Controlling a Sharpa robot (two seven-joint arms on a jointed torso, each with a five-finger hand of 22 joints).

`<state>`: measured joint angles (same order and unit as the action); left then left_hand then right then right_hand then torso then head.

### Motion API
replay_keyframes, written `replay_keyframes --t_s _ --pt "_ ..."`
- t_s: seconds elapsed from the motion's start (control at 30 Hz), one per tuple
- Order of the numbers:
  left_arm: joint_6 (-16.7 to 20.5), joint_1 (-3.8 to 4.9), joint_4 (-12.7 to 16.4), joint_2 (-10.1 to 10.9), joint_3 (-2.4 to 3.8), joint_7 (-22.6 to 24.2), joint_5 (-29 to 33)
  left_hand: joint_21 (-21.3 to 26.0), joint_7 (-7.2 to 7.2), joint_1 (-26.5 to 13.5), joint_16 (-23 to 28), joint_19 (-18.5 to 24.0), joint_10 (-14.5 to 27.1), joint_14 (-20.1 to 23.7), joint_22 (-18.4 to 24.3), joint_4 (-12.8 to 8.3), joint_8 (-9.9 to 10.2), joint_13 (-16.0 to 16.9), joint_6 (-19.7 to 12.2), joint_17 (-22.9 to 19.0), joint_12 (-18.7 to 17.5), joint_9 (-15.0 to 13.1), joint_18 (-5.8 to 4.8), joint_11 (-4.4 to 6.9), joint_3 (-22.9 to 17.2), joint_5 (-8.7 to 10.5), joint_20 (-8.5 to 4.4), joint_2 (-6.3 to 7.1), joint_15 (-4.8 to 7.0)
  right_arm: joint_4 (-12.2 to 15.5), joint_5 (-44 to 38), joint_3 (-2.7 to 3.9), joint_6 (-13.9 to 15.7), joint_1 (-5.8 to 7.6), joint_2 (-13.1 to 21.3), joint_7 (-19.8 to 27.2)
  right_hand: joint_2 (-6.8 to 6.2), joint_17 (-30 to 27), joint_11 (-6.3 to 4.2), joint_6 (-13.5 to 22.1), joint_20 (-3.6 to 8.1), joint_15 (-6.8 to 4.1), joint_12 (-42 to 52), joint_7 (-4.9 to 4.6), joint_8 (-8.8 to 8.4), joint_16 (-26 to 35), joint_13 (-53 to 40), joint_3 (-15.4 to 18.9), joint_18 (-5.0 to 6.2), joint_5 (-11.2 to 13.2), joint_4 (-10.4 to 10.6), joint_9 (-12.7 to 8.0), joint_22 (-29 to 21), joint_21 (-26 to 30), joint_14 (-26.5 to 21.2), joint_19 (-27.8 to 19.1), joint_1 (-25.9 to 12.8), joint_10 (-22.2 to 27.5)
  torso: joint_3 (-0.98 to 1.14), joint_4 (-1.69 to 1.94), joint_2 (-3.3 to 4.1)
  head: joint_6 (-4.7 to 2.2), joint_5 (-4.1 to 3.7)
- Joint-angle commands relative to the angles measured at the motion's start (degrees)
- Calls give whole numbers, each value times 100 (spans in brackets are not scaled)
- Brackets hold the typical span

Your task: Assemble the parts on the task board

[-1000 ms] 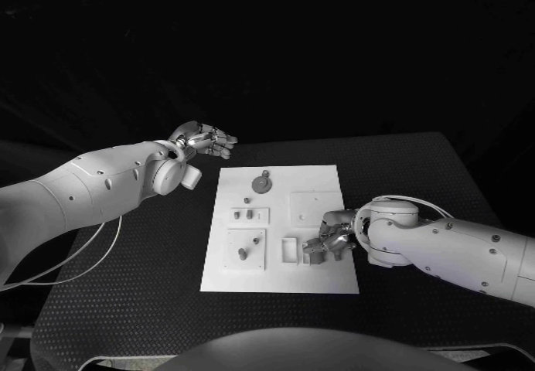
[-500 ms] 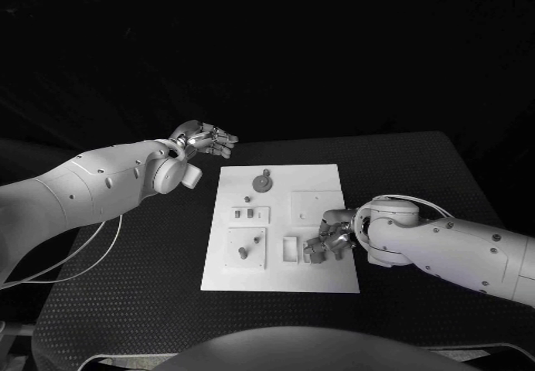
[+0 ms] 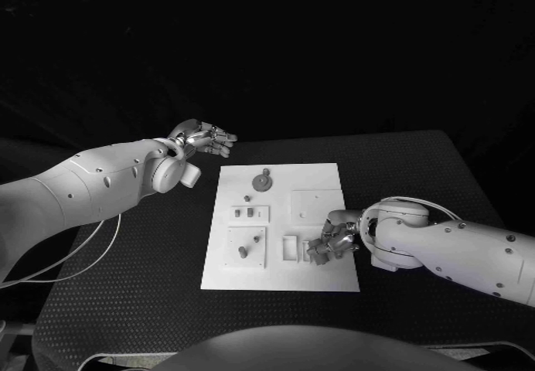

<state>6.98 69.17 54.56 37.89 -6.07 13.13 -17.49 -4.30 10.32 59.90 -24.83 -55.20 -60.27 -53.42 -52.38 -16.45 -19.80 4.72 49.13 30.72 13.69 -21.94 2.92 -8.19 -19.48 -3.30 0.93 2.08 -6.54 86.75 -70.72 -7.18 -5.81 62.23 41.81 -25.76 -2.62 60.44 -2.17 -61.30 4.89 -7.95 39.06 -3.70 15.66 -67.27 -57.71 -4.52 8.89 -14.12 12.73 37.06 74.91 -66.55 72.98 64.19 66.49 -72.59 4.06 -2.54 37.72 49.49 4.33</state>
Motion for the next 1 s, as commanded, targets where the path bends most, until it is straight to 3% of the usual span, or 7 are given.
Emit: replay_keyframes --t_s 0.03,0.13,0.2,0.23,0.43,0.6,1.0 --pt "-79 4 7 -6 2 17 30 -12 -8 -41 25 -23 -11 -40 -7 2 18 -9 -23 6 22 8 76 -6 47 16 0 0 -10 62 239 9 158 88 35 -89 282 22 23 -94 -75 16 -46 -1 -66 21 10 -1399 611 16 -1748 -18 99 -40 61 14 -328 -67 -1 -2 5 -5 -12" --pt "-88 4 4 -10 2 13 30 -12 -9 -43 26 -22 -11 -40 -7 1 18 -10 -23 7 23 8 76 -6 47 16 0 1 -10 107 327 12 210 133 71 -99 400 29 7 -150 -105 25 -65 -19 -100 47 5 -2056 611 14 -2523 -23 76 -49 101 105 -1137 -108 -2 3 6 -12 -17" --pt "-86 4 3 -7 2 10 30 -12 -9 -45 27 -22 -10 -40 -7 1 18 -10 -23 8 23 8 76 -6 47 16 0 1 -10 154 388 17 243 157 93 -102 424 35 -10 -165 -104 27 -69 -28 -108 53 -1 -2409 611 17 -2869 -7 65 -51 134 177 -1533 -132 -4 5 7 -14 -21" --pt "-84 4 -1 -7 2 8 30 -12 -9 -46 27 -22 -10 -40 -7 1 18 -10 -23 8 23 8 76 -6 47 16 0 2 -10 171 415 21 257 168 99 -101 420 36 -5 -174 -105 27 -70 -29 -106 59 -4 -2496 611 27 -2915 3 60 -47 139 197 -1662 -138 -4 5 7 -14 -21" --pt "-85 4 -3 -14 2 -6 30 -12 -9 -53 30 -22 -10 -40 -8 1 17 -11 -23 12 24 8 76 -6 48 16 0 3 -10 258 878 33 333 289 99 -134 409 44 -12 -182 -99 23 -74 -28 -105 60 -10 -2618 611 33 -2848 22 56 -47 155 238 -1932 -148 -4 5 10 -16 -26" --pt "-73 5 -1 -16 2 -9 28 -12 -9 -58 31 -21 -10 -40 -8 2 17 -12 -22 13 24 8 76 -6 49 16 0 5 -10 194 1224 32 121 372 -40 -213 427 50 -12 -178 -90 21 -81 -29 -108 66 -17 -2710 611 39 -2749 40 55 -40 160 253 -2170 -150 -10 4 14 -24 -32" --pt "-62 7 2 -40 1 -33 26 -12 -9 -67 35 -21 -8 -40 -9 1 17 -14 -22 18 25 9 76 -6 50 16 0 10 -10 -116 1700 -35 -228 390 -450 -368 453 62 -13 -175 -84 24 -86 -29 -109 65 -26 -2775 611 44 -2655 60 64 -41 164 252 -2358 -151 -9 8 15 -6 -26"
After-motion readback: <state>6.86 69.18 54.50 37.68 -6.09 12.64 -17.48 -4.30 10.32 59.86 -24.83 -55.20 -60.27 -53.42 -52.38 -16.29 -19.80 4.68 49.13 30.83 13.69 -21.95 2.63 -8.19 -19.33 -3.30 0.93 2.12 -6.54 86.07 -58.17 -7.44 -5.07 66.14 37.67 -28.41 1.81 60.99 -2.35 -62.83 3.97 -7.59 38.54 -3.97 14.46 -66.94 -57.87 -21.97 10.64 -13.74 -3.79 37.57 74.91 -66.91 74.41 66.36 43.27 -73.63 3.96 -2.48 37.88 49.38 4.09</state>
